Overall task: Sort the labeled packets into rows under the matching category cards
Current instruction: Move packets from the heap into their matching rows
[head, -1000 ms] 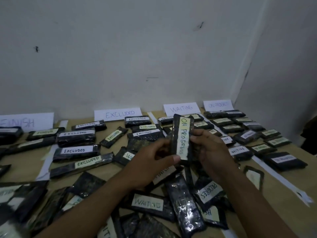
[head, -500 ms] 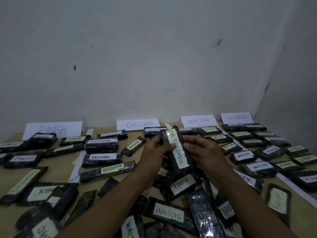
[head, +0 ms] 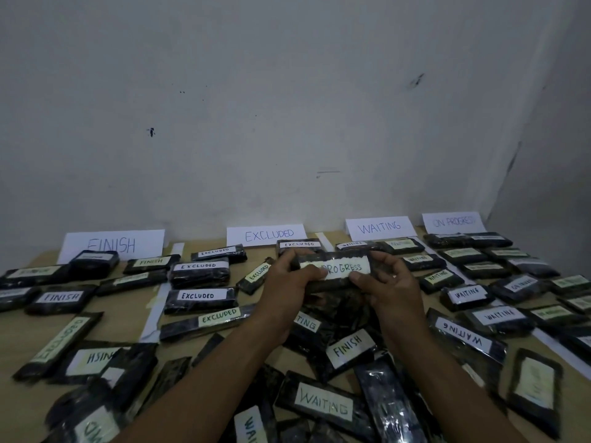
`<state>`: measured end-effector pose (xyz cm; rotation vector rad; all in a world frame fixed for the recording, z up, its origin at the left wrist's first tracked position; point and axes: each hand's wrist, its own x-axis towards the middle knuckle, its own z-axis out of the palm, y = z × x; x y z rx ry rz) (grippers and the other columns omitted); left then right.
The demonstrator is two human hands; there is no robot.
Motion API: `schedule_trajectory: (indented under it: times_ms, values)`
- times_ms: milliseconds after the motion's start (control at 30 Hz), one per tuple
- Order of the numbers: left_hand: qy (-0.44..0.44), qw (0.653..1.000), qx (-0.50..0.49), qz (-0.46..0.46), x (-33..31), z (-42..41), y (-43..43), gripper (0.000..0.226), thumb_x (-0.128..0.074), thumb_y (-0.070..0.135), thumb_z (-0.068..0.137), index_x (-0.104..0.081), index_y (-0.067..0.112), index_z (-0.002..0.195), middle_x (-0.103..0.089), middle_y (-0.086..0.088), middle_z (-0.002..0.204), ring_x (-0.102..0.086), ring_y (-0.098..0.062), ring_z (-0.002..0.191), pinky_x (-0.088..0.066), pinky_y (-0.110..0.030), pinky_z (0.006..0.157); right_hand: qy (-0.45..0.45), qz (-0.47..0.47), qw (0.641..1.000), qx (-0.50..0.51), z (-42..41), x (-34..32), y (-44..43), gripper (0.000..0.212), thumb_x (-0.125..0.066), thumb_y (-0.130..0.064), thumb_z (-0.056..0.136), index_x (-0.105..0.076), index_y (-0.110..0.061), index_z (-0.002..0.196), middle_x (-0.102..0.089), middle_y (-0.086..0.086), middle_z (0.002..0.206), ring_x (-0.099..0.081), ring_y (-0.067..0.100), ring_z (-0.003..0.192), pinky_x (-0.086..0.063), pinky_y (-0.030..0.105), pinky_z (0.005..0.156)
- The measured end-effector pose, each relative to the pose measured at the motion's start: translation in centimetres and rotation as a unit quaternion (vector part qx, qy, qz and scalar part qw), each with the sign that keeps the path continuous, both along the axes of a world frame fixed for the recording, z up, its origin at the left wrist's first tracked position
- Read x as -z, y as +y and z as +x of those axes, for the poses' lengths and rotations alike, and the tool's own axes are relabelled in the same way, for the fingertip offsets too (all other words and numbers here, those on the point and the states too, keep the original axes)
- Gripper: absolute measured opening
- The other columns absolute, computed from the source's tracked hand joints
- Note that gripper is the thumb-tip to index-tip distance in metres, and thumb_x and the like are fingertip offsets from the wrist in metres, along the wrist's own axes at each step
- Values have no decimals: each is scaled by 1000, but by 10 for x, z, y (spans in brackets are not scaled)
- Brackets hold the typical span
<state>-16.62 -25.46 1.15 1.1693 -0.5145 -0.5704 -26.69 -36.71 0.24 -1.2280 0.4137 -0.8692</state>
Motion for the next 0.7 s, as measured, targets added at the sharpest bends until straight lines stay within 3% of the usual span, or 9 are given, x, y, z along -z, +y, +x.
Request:
schedule_trajectory:
  times_ms: [100,233,367,500,600,700]
  values:
    - [-24,999,15,26,2,-1,0,10,-63,2,85,-64,11,87,-70,-13,88,-67,-28,70,-55,-33,58,-10,4,1000,-7,-5,-1,-3,35,-64,7,81,-59,-18,105,-75,2,92,-71,17,81,-58,29,63]
    - [-113,991,46,62,3,-10,0,8,-64,8,89,-66,16,89,-73,3,79,-70,-15,71,-54,-27,58,-10,-24,1000,7,-13,-9,-10,36,-62,6,83,-62,-19,109,-74,-3,84,-70,14,76,-57,27,61]
    - [-168,980,61,85,5,-13,1,8,-64,15,90,-66,23,91,-73,7,80,-70,-14,74,-55,-30,63,-5,-22,1000,13,-17,-5,-14,35,-62,1,86,-62,-23,112,-73,-4,86,-70,13,76,-57,28,61]
    - [-184,978,71,61,5,-14,2,10,-62,12,91,-65,22,90,-72,12,75,-69,-6,70,-50,-20,59,11,-21,1000,-2,-20,-1,-15,45,-68,4,79,-60,-22,114,-74,-1,96,-71,18,84,-57,31,64]
    - [-226,968,72,80,10,-15,0,13,-66,19,89,-63,28,99,-70,9,85,-67,-6,76,-51,-22,65,10,-19,1000,16,-29,-10,-26,42,-67,10,75,-58,-18,106,-73,6,95,-70,25,87,-59,40,69]
    - [-342,929,58,127,17,-25,-5,32,-69,28,86,-57,32,115,-64,13,98,-59,5,82,-45,-10,69,-11,15,998,66,-55,-21,-48,34,-63,9,79,-57,-13,104,-71,9,94,-69,27,83,-60,40,66]
